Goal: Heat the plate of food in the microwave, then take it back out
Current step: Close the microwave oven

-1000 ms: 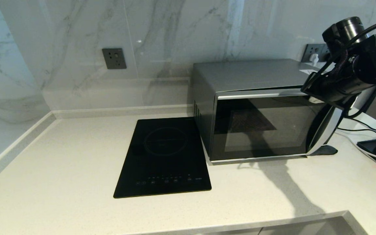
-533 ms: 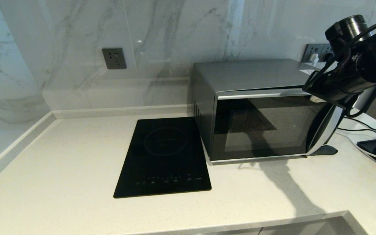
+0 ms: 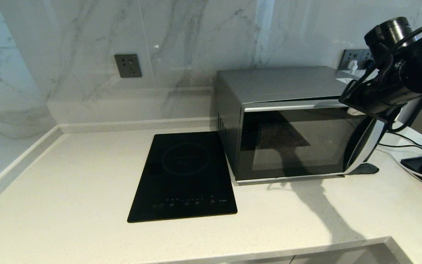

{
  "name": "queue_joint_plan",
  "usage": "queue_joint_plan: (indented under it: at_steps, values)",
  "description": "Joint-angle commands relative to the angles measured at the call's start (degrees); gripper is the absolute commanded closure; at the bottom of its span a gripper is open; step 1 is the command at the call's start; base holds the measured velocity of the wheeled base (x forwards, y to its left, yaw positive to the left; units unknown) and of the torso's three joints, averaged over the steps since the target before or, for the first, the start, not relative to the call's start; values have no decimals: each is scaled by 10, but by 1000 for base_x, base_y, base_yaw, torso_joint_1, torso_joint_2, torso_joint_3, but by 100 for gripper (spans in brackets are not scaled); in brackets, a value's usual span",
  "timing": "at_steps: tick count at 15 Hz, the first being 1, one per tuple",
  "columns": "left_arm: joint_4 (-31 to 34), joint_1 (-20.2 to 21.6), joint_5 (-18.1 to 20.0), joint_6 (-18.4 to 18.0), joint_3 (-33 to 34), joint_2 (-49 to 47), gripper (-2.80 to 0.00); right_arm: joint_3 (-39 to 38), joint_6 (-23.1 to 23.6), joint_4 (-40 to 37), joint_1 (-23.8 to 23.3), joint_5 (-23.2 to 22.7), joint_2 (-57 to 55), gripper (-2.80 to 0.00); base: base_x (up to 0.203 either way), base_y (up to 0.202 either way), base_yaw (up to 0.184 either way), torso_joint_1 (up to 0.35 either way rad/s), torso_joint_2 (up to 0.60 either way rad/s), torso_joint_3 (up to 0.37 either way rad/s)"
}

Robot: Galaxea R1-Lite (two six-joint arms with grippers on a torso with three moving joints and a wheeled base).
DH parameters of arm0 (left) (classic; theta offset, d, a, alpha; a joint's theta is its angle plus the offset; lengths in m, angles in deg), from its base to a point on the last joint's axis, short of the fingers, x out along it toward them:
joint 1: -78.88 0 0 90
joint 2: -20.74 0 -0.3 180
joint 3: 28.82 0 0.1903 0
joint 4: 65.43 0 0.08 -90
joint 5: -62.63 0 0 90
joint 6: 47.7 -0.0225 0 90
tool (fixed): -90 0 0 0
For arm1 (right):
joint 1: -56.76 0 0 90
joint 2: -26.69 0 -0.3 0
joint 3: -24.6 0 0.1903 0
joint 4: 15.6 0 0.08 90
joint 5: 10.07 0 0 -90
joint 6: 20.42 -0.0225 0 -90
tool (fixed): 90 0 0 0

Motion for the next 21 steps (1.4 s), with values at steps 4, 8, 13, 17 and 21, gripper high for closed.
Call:
queue_joint_plan:
  at_steps: [4,8,13,17,21]
  values:
    - [0,0,-1,0,0,-1,0,0,-3,-2,0,1,-2,0,0,0,0,0,0,0]
    - [0,0,-1,0,0,-1,0,0,-3,-2,0,0,-4,0,0,0,0,0,0,0]
    - [0,0,-1,0,0,-1,0,1,-3,-1,0,-1,-11,0,0,0,0,0,0,0]
    - [0,0,-1,0,0,-1,0,2,-3,1,0,-17,-17,0,0,0,0,0,0,0]
    - [0,0,-1,0,0,-1,0,2,-3,28,0,-22,-24,0,0,0,0,0,0,0]
